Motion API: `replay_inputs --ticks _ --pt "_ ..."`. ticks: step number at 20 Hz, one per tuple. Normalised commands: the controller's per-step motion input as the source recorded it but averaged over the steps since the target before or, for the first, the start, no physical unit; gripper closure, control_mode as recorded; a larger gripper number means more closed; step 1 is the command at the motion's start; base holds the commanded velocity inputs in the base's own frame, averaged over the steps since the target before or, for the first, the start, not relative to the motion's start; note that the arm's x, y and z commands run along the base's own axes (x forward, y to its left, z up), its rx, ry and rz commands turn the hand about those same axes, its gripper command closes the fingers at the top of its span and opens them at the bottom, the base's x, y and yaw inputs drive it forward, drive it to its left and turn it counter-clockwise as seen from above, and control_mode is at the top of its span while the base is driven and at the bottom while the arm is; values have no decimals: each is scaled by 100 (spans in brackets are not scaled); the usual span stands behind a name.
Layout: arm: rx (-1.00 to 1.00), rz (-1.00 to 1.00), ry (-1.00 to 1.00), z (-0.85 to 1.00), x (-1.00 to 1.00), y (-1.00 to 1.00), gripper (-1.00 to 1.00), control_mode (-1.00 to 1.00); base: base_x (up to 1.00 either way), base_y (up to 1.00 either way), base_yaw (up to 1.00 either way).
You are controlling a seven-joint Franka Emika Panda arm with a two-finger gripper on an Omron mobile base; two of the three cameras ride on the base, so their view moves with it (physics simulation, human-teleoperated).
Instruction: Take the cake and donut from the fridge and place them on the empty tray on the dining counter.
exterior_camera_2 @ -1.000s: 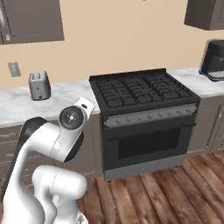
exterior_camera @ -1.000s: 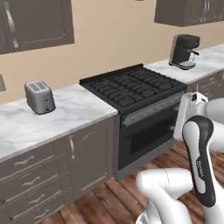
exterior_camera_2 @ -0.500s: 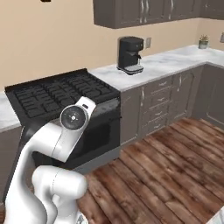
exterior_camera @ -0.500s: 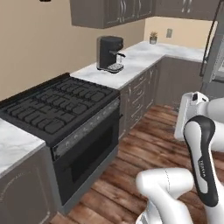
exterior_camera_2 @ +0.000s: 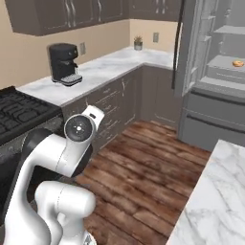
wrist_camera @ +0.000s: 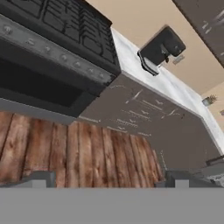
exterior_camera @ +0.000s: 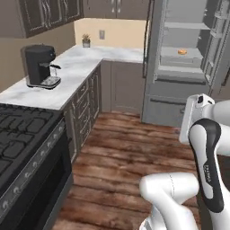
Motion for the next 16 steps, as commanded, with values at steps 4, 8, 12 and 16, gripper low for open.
replay_inputs --ticks 4,8,12,16 --pt "0 0 0 0 0 0 -100 100 74 -56 -53" --pt "0 0 0 0 0 0 -100 100 72 -55 -52" --pt "0 0 0 0 0 0 -100 100 76 -39 -48" --pt "0 0 0 0 0 0 -100 100 99 0 -17"
